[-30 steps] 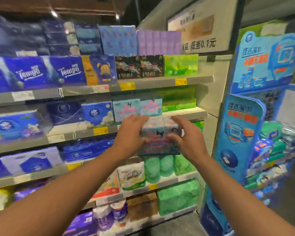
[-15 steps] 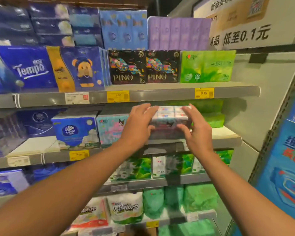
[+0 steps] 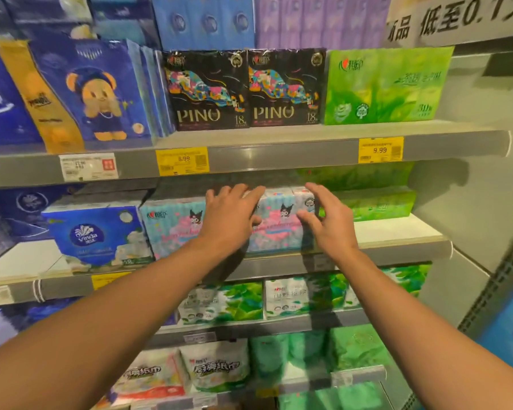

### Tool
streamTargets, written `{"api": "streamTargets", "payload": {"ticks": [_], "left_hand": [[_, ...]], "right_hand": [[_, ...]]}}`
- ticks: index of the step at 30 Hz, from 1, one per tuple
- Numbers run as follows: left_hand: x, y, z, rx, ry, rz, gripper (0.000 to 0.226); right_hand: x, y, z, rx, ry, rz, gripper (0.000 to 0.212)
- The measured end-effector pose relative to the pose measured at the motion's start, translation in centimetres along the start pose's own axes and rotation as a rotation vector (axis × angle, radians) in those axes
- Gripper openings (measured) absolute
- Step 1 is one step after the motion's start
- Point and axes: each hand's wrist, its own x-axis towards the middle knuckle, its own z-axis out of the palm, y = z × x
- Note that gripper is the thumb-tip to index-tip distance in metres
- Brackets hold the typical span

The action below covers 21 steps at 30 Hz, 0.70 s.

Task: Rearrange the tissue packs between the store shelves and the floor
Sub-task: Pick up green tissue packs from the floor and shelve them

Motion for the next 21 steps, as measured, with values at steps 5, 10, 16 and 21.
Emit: {"api": "streamTargets", "payload": {"ticks": [5,10,16,21], "left_hand": [[-0.3,-0.7,0.4,0.024,-0.043,0.004,0.062],[0.1,-0.9,0.4,0.028,-0.057,0.000,0.064],[-0.3,0.1,-0.3,0.032,-0.067,0.002,0.066],[-2.4,3.7,-1.3,-0.200,0.121,0.234,0.044]], "right_hand": [[-0.5,0.7,1.4,0.033,-0.068,0.120,0.057],[-0.6,0.6,2.3,0.022,-0.106,0.151,0.066],[-0.3,0.1,1.4,0.026,-0.234,0.195,0.077],[-3.1,-0.9,-2.1,-0.022,-0.235,0.194,0.088]]}}
